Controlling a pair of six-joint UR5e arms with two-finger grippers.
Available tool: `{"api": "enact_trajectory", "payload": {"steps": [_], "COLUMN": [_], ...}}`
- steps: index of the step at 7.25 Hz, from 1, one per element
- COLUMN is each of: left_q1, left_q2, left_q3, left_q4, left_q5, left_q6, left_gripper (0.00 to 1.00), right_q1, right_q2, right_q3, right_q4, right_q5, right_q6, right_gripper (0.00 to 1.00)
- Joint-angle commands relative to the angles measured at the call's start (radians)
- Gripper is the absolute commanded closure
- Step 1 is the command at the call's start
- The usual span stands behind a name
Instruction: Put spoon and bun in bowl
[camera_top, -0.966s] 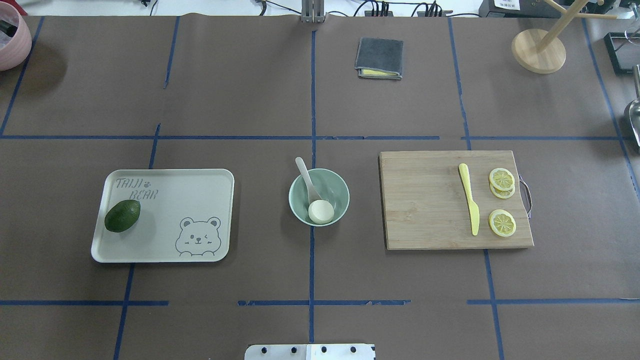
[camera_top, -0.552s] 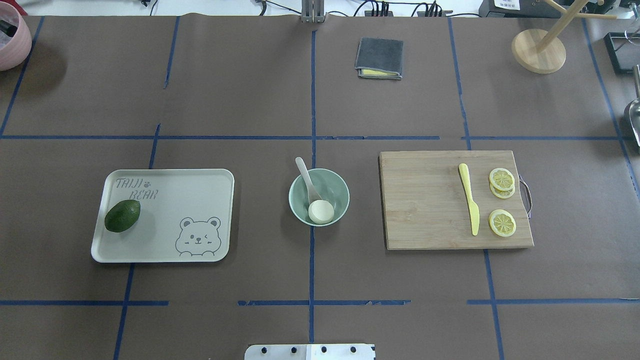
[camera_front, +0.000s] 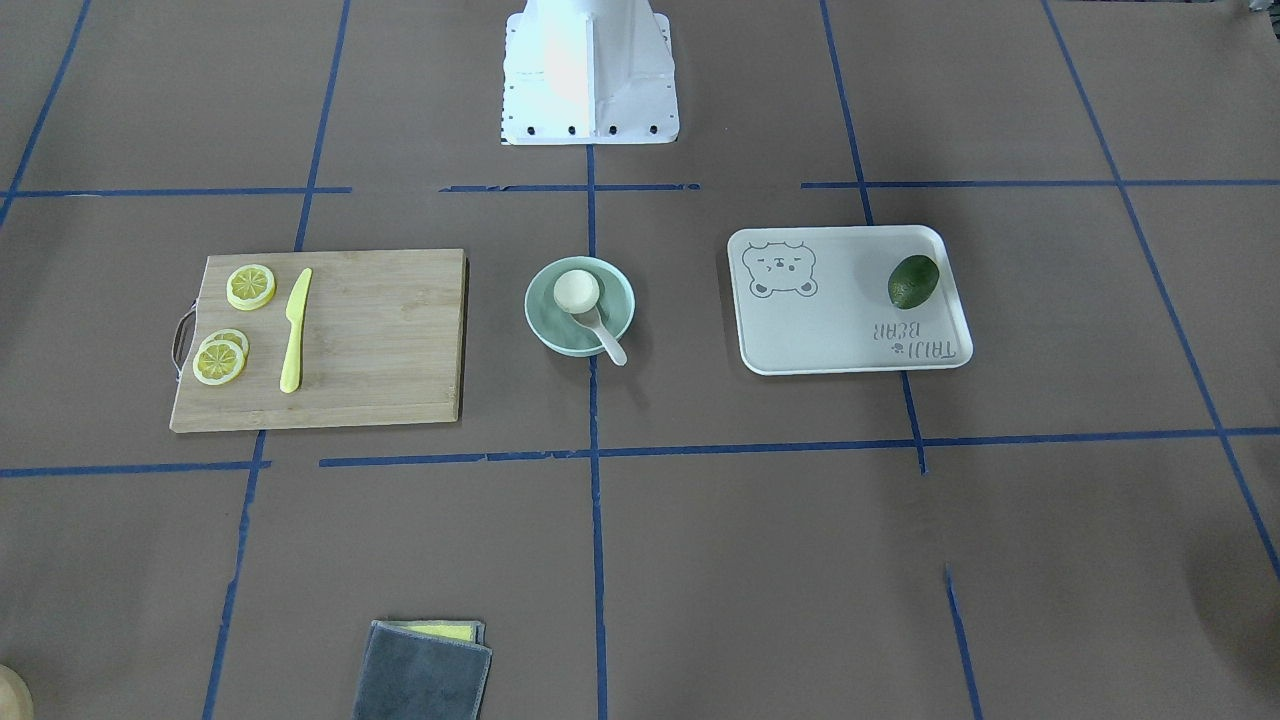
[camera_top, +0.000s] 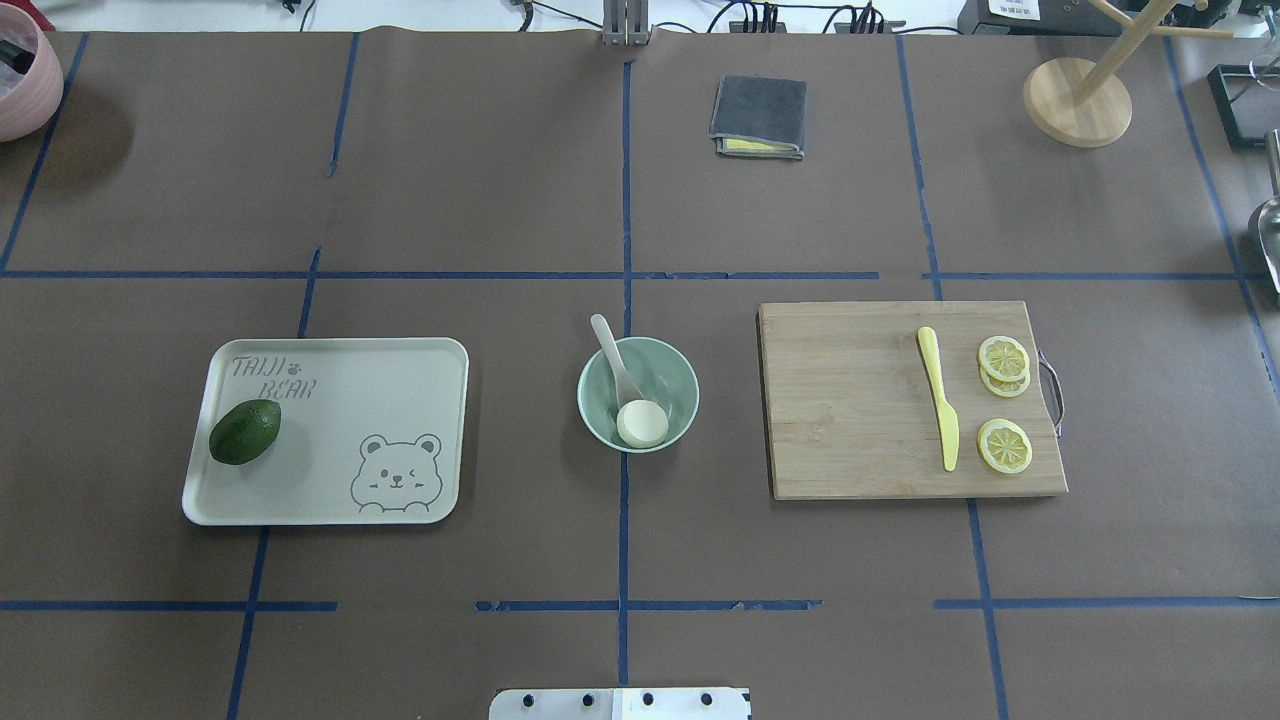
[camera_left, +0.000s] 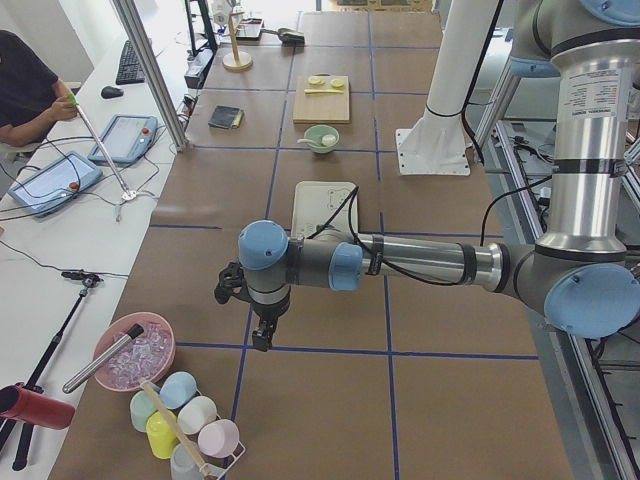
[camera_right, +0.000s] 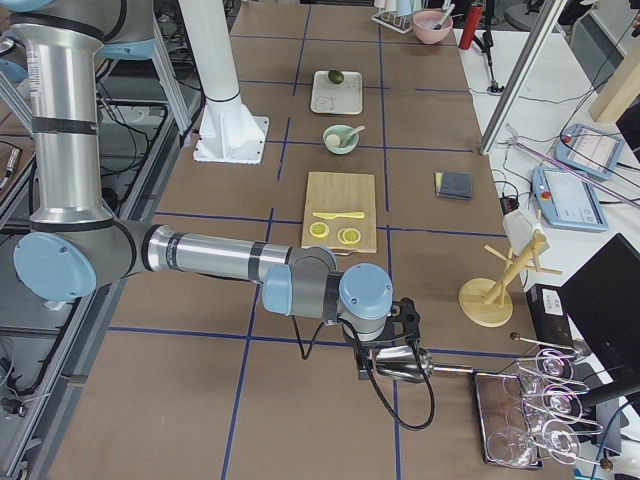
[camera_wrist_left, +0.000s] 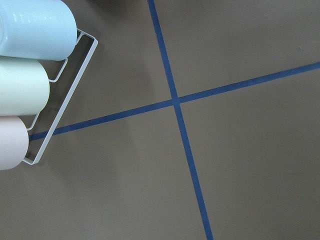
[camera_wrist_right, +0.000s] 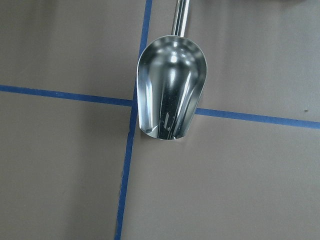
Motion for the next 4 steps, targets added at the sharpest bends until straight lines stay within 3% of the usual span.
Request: {"api": "enact_trajectory", "payload": {"steps": [1,4], "left_q1": [0.000,0.000], "left_q2": [-0.003,-0.009], "left_q3": [0.003,0.001], "left_q4": [0.000,0.000], "left_q5": [-0.001,-0.001], "left_q6": [0.002,0.000], "left_gripper": [0.00,0.00], "right_q1": [0.000,0.000], "right_q2": [0.000,0.008], "right_q3": [0.000,0.000], "right_q4": [0.000,0.000], "right_q5": [0.000,0.000], "right_q6": [0.002,0.002], "right_gripper": [0.00,0.00]}}
